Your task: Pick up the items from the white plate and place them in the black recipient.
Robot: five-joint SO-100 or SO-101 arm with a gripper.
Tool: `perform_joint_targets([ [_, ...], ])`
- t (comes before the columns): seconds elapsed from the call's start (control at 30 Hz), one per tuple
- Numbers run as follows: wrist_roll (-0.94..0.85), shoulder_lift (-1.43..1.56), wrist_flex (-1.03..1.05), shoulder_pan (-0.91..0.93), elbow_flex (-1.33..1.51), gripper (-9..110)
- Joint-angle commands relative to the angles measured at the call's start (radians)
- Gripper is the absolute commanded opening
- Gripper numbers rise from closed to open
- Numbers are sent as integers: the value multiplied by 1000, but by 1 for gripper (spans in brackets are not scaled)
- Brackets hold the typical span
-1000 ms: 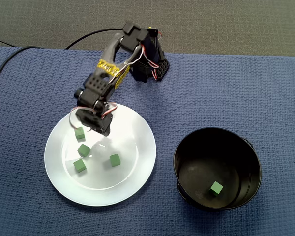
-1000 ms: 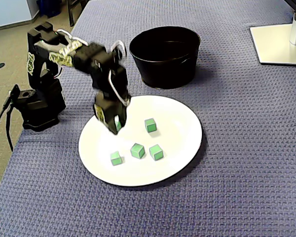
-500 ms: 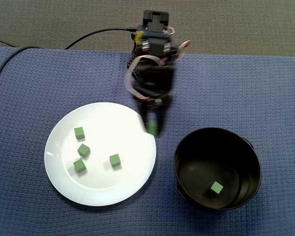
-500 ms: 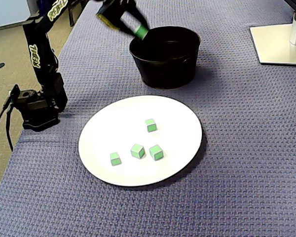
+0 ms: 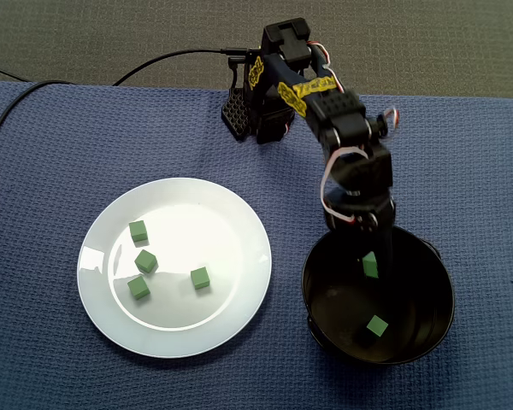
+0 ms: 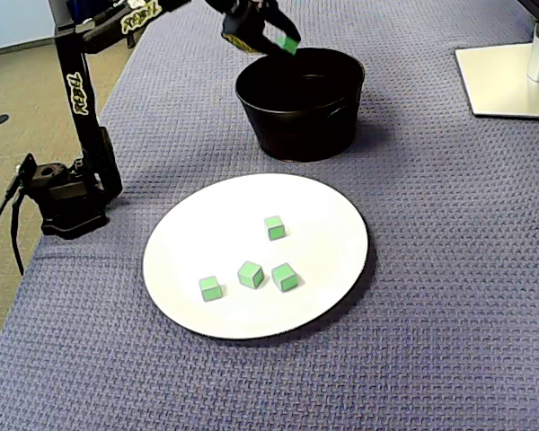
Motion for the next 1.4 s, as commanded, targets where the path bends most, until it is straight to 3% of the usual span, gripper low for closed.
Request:
perform_joint_targets([
  [0.0,6,-3,-115,-11,107,13],
  [0.1,-5,9,-101,-15,123,34],
  [0.2,-66,54,-52,-3,107,35],
  [0.43,-647,152,284,152,-66,31],
  [0.63,-1198,110,357,485,-120,36],
  [0.77,-1424,-5,362,653,-150,36],
  [1.07,-1545,-138,80,762,91,42],
  [1.37,-1523,-215,43,749,123,39],
])
